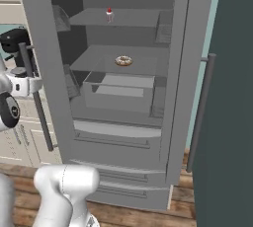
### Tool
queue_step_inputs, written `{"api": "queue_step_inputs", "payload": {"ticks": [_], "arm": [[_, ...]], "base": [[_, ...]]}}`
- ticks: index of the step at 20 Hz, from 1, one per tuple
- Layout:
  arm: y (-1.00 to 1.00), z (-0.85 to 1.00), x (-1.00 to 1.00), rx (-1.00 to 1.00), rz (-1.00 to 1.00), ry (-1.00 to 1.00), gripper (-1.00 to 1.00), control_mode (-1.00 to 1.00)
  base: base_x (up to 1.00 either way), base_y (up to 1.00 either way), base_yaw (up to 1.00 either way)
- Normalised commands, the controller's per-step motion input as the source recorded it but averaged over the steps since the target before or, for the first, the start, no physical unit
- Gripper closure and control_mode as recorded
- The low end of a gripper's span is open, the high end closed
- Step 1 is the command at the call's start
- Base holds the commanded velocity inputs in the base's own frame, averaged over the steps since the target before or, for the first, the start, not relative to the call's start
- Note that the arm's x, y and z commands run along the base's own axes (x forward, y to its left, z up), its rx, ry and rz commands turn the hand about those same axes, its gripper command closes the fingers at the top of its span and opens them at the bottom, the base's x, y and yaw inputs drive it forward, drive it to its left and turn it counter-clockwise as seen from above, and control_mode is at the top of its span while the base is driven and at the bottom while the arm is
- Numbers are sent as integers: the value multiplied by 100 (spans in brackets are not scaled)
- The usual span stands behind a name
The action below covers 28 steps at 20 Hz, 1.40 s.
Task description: Take the cake and donut from the fridge and place them on the empty tray on the dining counter.
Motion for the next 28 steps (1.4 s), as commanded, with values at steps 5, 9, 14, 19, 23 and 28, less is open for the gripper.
{"api": "queue_step_inputs", "payload": {"ticks": [5, 9, 14, 19, 23, 28], "arm": [[-81, 41, -14, 0, -3, 31, -100, -100], [-95, 9, 31, 0, 1, 43, -100, -100], [-84, -2, 40, 0, 19, 13, -100, -100], [-35, -47, 27, 0, 29, -23, -100, -100], [0, -69, 1, -1, 20, -60, -100, -100], [-1, -15, 35, 0, 17, -38, -100, -100]], "base": [[0, 0, 0], [0, 0, 0], [0, 0, 0], [0, 0, 0], [0, 0, 0], [0, 0, 0]]}}
